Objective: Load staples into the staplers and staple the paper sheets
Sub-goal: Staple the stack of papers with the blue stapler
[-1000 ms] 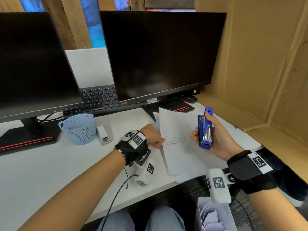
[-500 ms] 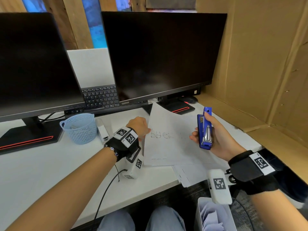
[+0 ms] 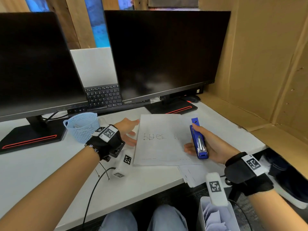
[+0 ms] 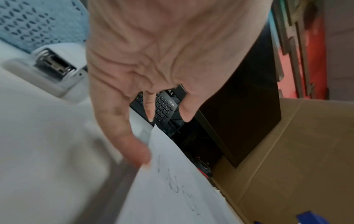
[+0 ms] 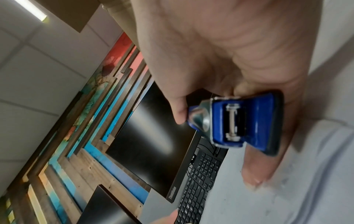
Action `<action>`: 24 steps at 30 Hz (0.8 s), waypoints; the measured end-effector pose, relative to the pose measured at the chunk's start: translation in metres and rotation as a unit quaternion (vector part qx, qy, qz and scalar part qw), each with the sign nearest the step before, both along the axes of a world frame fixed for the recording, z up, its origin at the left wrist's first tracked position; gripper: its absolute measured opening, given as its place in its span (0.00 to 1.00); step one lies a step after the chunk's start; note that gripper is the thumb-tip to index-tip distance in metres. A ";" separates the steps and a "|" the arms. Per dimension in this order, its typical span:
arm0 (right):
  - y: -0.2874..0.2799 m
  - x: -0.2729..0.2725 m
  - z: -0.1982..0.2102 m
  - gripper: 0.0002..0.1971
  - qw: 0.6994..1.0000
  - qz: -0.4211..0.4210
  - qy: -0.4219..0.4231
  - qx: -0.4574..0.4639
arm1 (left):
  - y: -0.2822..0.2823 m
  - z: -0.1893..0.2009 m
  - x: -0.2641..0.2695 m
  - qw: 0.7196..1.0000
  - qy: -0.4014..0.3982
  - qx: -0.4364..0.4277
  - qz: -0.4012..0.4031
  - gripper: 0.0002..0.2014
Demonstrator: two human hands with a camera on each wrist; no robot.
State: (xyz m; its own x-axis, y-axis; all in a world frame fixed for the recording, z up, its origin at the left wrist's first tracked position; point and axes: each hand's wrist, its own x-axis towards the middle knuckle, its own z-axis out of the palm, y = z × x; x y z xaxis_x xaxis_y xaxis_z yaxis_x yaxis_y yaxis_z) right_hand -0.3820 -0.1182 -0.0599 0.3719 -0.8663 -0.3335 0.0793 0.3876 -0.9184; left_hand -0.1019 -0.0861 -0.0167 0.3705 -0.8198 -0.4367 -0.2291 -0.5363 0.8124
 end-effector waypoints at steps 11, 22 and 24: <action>0.002 0.005 -0.006 0.27 1.000 0.011 0.009 0.002 | 0.026 -0.008 0.011 0.973 -0.045 0.111 -0.198 0.09; -0.002 -0.002 0.000 0.24 0.998 -0.023 0.046 -0.023 | 0.033 -0.016 0.020 0.981 -0.132 0.048 -0.133 0.16; -0.003 -0.003 0.000 0.21 0.997 -0.047 0.048 -0.036 | 0.029 -0.015 0.020 0.980 -0.145 0.057 -0.125 0.15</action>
